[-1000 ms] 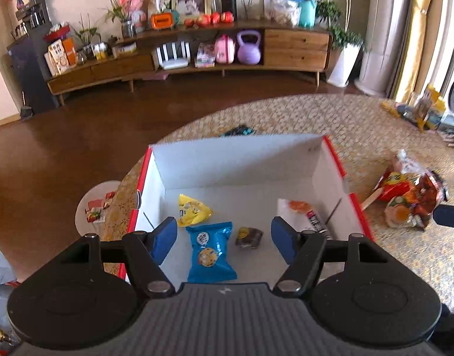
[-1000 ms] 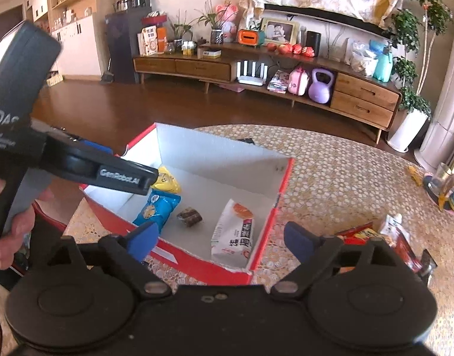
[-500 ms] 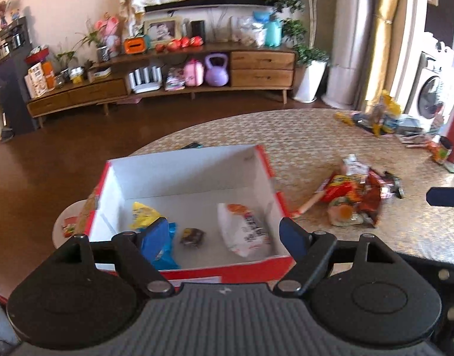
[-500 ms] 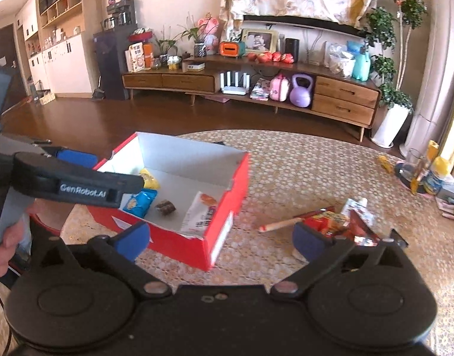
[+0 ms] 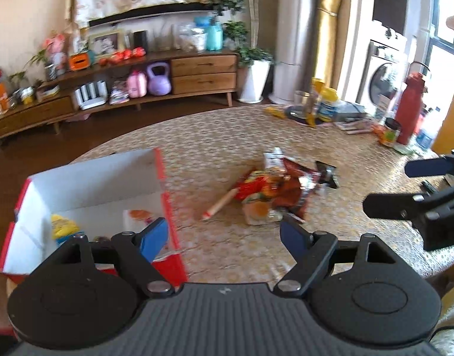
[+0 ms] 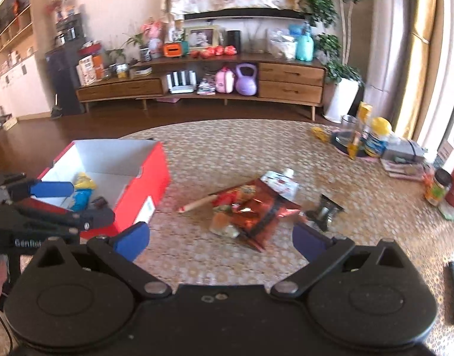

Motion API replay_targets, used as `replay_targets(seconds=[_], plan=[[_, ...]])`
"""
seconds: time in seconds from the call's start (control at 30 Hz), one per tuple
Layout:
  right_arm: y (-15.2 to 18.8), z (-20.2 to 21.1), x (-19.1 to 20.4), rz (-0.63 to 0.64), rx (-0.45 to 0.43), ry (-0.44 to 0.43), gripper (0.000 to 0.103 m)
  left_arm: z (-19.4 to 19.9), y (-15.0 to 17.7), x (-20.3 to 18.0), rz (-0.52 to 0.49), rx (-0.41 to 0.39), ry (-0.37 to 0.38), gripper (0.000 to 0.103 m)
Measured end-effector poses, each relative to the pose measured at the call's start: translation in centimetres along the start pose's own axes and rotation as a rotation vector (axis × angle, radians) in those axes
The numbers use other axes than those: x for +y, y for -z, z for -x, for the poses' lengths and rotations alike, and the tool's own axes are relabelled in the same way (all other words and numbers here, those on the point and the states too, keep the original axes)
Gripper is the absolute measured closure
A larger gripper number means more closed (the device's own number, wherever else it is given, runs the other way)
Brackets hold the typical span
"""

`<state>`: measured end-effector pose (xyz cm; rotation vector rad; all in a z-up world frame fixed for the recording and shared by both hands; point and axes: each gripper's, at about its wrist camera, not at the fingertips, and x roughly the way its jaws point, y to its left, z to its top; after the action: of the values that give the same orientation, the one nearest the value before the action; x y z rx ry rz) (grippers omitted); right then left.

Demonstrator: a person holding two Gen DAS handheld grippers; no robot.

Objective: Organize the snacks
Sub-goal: 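Move both grippers back from the box toward the snack pile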

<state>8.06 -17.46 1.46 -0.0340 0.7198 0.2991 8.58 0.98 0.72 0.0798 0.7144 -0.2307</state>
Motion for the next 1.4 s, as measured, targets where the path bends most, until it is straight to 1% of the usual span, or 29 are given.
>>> replay_targets(seconds=[0.13, 0.33, 0.43, 0.53, 0.77, 0.93, 1.03, 1.1, 1.13, 1.2, 1.3, 1.37, 1.4], plan=[[0.2, 0.0, -2.6, -0.034, 0.000, 0.027, 0.000, -1.2, -0.2, -2.6, -0.041, -0.012, 0.027, 0.021], [0.1, -1.8, -6.4, -0.101, 0.014, 0.077, 0.000, -3.8, -0.1, -5.9, -0.048, -0.015, 0.063, 0.020], [0.0, -3.4, -8.6, -0.142, 0.031, 0.108, 0.000, -5.3, 0.0, -7.1, -0.061, -0.022, 0.053, 0.020], [0.0, -5.0, -10.6, -0.175, 0.050, 0.130, 0.000, -7.4, 0.0, -8.2, -0.075, -0.006, 0.054, 0.020], [-0.8, -9.3, -13.9, -0.197, 0.091, 0.178, 0.001, -11.5, 0.3, -10.4, -0.140, -0.016, 0.022, 0.020], [-1.4, -12.5, -15.9, -0.224, 0.112, 0.191, 0.006, -14.2, 0.7, -12.0, -0.183, -0.024, 0.010, 0.021], [-1.8, -14.4, -16.7, -0.234, 0.130, 0.196, 0.011, -15.6, 1.0, -12.9, -0.223, -0.039, -0.007, 0.021], [-1.9, -15.5, -17.3, -0.249, 0.140, 0.192, 0.016, -16.5, 1.0, -13.5, -0.255, -0.053, -0.031, 0.021], [-2.0, -16.1, -17.5, -0.257, 0.146, 0.190, 0.017, -16.9, 1.1, -13.7, -0.266, -0.058, -0.034, 0.021], [-2.0, -17.0, -17.7, -0.268, 0.155, 0.182, 0.023, -17.7, 1.0, -14.0, -0.280, -0.059, -0.040, 0.021], [-2.0, -18.5, -17.9, -0.279, 0.174, 0.164, 0.030, -18.6, 1.1, -14.6, -0.308, -0.073, -0.051, 0.021], [-1.9, -19.4, -18.0, -0.295, 0.183, 0.154, 0.032, -19.1, 1.0, -14.9, -0.323, -0.084, -0.064, 0.021], [-1.9, -19.7, -18.1, -0.302, 0.187, 0.151, 0.035, -19.4, 0.9, -15.0, -0.323, -0.081, -0.064, 0.021]])
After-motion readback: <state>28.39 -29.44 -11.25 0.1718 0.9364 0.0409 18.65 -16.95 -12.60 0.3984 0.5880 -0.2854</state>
